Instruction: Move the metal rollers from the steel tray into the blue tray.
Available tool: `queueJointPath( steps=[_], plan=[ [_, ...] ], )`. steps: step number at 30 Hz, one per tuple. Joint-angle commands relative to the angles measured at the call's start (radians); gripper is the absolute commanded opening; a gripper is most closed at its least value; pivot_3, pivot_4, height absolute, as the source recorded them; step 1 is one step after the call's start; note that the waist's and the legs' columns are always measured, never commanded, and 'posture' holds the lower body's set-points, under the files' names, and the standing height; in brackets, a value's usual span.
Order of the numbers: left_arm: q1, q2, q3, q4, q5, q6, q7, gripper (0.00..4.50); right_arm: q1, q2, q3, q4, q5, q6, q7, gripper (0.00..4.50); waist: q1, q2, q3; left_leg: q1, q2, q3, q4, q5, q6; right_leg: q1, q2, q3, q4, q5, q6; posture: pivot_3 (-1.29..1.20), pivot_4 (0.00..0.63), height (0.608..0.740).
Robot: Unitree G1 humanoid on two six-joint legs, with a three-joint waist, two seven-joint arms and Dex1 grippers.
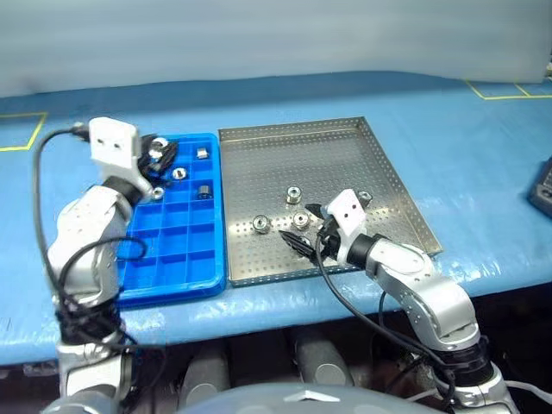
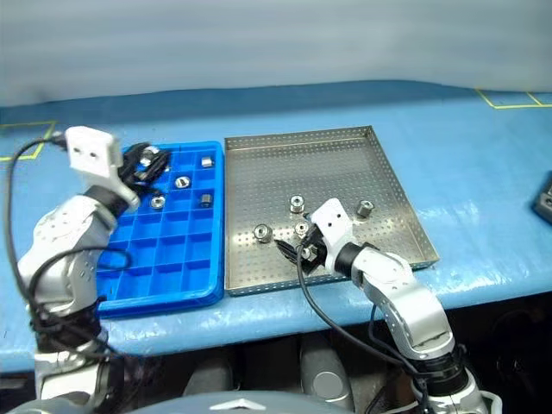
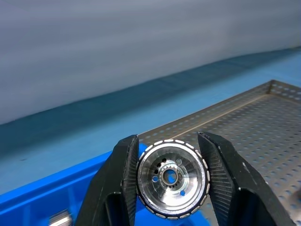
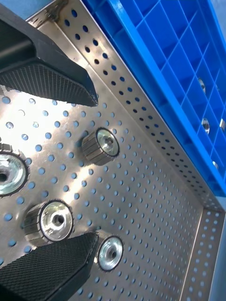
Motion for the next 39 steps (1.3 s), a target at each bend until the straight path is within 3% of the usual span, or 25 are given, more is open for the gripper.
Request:
queueJointPath(
  steps=[1,9,19,31,32,38,39],
  plan=[
    [0.087,-0.034,0.069,-0.116,0.008,0.016,0.088,1.71,-0.041,0.004,0.014,0.001,0.014,-0.02,0.028,4.5,0.02,-0.001,0.0,0.0,0.0,0.0,0.0,0.0,0.0,0.0,0.0,0.0,0.0,0.0,0.0,-0.01,0.15,0.74],
    [0.247,-0.07,0.051,-0.044,0.016,-0.082,0.121,1.71,-0.075,0.017,0.043,0.021,0.02,-0.023,0.063,4.5,0.074,-0.002,-0.001,0.0,0.0,0.0,0.002,0.0,0.0,0.001,0.0,-0.001,-0.001,-0.002,-0.004,0.01,0.15,0.74],
    [0.13,-0.035,0.03,0.269,0.014,-0.234,0.101,1.71,-0.065,0.009,0.028,0.0,0.017,-0.013,0.056,4.5,0.074,-0.003,-0.001,0.0,0.0,0.0,0.003,0.0,0.0,0.001,0.0,-0.001,-0.001,-0.002,-0.005,-0.04,0.15,0.74],
    [0.072,0.013,-0.01,0.338,0.007,-0.178,0.079,1.71,-0.032,0.004,0.011,-0.036,0.018,-0.006,0.025,4.5,0.043,-0.003,-0.001,0.0,0.0,0.0,0.001,0.0,0.0,0.001,0.0,-0.001,-0.001,-0.002,-0.004,-0.09,0.15,0.74],
    [0.078,0.011,-0.007,0.329,0.002,-0.17,0.08,2.45,-0.029,0.004,0.01,-0.039,0.018,-0.005,0.023,4.5,0.041,-0.003,-0.001,0.0,0.0,0.0,0.001,0.0,0.0,0.0,0.0,-0.001,-0.001,-0.002,-0.004,-0.09,0.15,0.74],
    [0.105,0.006,0.004,0.277,-0.016,-0.149,0.098,4.3,-0.027,0.002,0.008,-0.04,0.02,-0.005,0.017,4.5,0.031,-0.003,-0.001,0.0,0.0,0.0,0.001,0.0,0.0,0.0,0.0,-0.001,0.0,-0.002,-0.005,-0.08,0.15,0.74],
    [0.103,0.005,0.006,0.26,-0.023,-0.148,0.101,4.45,-0.028,0.002,0.008,-0.04,0.02,-0.005,0.017,4.5,0.03,-0.003,-0.001,0.0,0.0,0.0,0.001,0.0,0.0,0.0,0.0,-0.001,0.0,-0.002,-0.005,-0.08,0.15,0.74]
  ],
)
